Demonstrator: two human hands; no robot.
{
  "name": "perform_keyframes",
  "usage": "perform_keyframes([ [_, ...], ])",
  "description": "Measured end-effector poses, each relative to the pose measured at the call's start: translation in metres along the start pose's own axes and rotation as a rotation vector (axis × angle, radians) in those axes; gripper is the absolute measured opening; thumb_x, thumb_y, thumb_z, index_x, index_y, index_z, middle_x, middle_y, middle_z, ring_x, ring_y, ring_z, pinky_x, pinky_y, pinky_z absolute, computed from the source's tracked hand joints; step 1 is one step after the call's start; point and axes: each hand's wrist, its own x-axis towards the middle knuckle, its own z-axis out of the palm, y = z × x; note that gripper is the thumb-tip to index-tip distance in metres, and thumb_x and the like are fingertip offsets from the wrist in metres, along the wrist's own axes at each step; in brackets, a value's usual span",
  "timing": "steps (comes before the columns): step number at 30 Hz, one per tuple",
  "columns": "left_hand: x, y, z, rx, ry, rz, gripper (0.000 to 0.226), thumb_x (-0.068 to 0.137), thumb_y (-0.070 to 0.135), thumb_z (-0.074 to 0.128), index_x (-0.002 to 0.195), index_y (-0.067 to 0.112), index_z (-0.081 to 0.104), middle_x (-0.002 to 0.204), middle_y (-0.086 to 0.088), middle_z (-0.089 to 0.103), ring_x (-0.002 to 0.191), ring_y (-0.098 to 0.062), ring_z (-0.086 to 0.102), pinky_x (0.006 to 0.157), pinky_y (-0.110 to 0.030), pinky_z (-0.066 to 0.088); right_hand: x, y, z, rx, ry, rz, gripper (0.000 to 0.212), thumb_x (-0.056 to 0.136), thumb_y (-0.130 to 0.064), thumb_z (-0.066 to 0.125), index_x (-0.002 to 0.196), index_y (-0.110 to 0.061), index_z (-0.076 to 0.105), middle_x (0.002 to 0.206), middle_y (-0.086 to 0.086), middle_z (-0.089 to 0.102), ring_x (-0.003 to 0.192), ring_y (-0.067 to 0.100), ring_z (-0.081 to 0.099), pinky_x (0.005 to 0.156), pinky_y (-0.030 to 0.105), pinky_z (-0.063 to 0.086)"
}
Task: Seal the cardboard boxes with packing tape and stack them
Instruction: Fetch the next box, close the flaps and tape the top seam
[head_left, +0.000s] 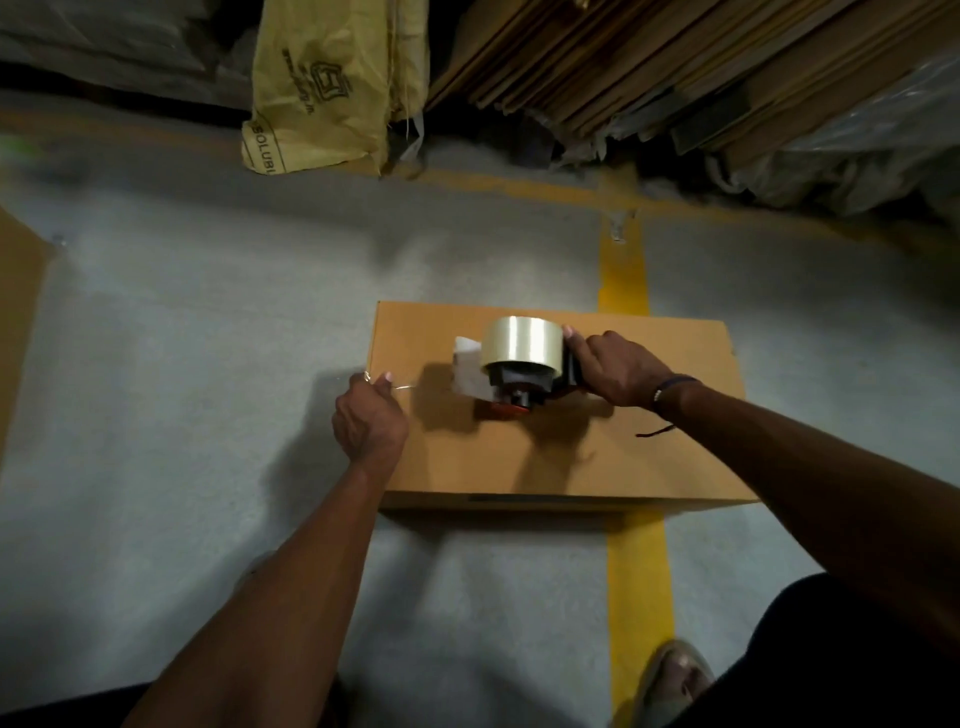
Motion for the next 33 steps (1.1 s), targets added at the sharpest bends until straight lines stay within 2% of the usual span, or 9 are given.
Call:
perform_keyframes([
  [6,-0.006,-0.007,0.004,0.036,0.042,0.109,0.040,0.110,0.036,0.045,0.123,0.001,0.060,0.114,-0.028,0.068,0.106,-0.049,0.064,0.085,-0.050,0.048,-0.026,0.071,-0.013,0.042,0.036,0.032,0.103,0.085,-0.085,-0.009,0.091,-0.010,0.061,0.066,0.003,0.053,0.064,0.021,0.050,0.067,0.037,0.038],
  [10,-0.007,-0.012,0.011,0.055,0.062,0.227,0.049,0.110,0.035,0.043,0.148,0.005,0.038,0.120,-0.024,0.066,0.105,-0.045,0.067,0.082,-0.050,0.051,-0.028,0.072,-0.011,0.100,0.041,0.035,0.085,0.098,-0.074,0.005,0.072,-0.014,0.058,0.064,0.009,0.060,0.061,0.025,0.057,0.065,0.041,0.049],
  [15,0.044,-0.015,-0.001,0.101,0.023,0.489,0.045,0.109,0.025,0.044,0.150,0.009,0.036,0.135,-0.024,0.059,0.109,-0.049,0.063,0.088,-0.055,0.050,-0.026,0.062,-0.005,0.152,0.052,0.053,0.069,0.108,-0.054,0.014,0.065,-0.014,0.051,0.060,0.007,0.054,0.055,0.021,0.050,0.057,0.032,0.035],
  [17,0.063,-0.016,0.000,0.200,-0.002,0.598,0.043,0.109,0.020,0.043,0.149,0.007,0.038,0.146,-0.023,0.049,0.115,-0.049,0.059,0.094,-0.057,0.049,-0.024,0.061,-0.003,0.172,0.056,0.060,0.070,0.108,-0.054,0.015,0.067,-0.013,0.053,0.061,0.006,0.056,0.056,0.022,0.052,0.058,0.032,0.036],
  [19,0.057,-0.014,0.009,0.279,0.011,0.650,0.047,0.106,0.013,0.042,0.152,0.002,0.037,0.155,-0.023,0.042,0.133,-0.047,0.048,0.111,-0.058,0.039,-0.024,0.062,-0.002,0.194,0.048,0.053,0.070,0.109,-0.054,0.015,0.067,-0.013,0.055,0.060,0.004,0.057,0.056,0.022,0.053,0.060,0.032,0.038],
  [21,0.027,-0.011,0.023,0.310,-0.020,0.664,0.060,0.108,0.029,0.037,0.160,0.001,0.027,0.167,-0.021,0.026,0.154,-0.038,0.026,0.125,-0.055,0.023,-0.023,0.063,-0.003,0.208,0.040,0.055,0.069,0.109,-0.052,0.015,0.067,-0.015,0.055,0.058,0.001,0.056,0.054,0.019,0.053,0.060,0.031,0.038],
  [24,-0.033,-0.003,0.046,0.334,-0.184,0.614,0.091,0.102,0.069,0.020,0.165,0.007,-0.003,0.173,-0.014,-0.009,0.160,-0.029,-0.007,0.130,-0.048,0.007,-0.024,0.061,-0.003,0.176,0.025,0.046,0.059,0.110,-0.048,0.015,0.077,-0.017,0.053,0.063,0.003,0.054,0.059,0.021,0.053,0.066,0.035,0.040],
  [28,-0.083,0.023,0.075,0.335,-0.333,0.806,0.107,0.095,0.083,0.023,0.163,0.012,-0.019,0.172,-0.011,-0.020,0.158,-0.027,-0.019,0.131,-0.048,0.002,-0.023,0.062,-0.002,0.175,0.016,0.038,0.070,0.108,-0.053,0.012,0.084,-0.009,0.060,0.066,0.005,0.058,0.064,0.024,0.058,0.068,0.039,0.047],
  [33,-0.090,0.025,0.085,0.326,-0.331,0.789,0.108,0.095,0.083,0.027,0.164,0.011,-0.016,0.172,-0.011,-0.019,0.159,-0.025,-0.019,0.130,-0.049,0.009,-0.023,0.064,-0.002,0.176,0.016,0.023,0.066,0.108,-0.054,0.013,0.075,-0.016,0.056,0.068,0.006,0.058,0.065,0.022,0.056,0.068,0.037,0.046],
])
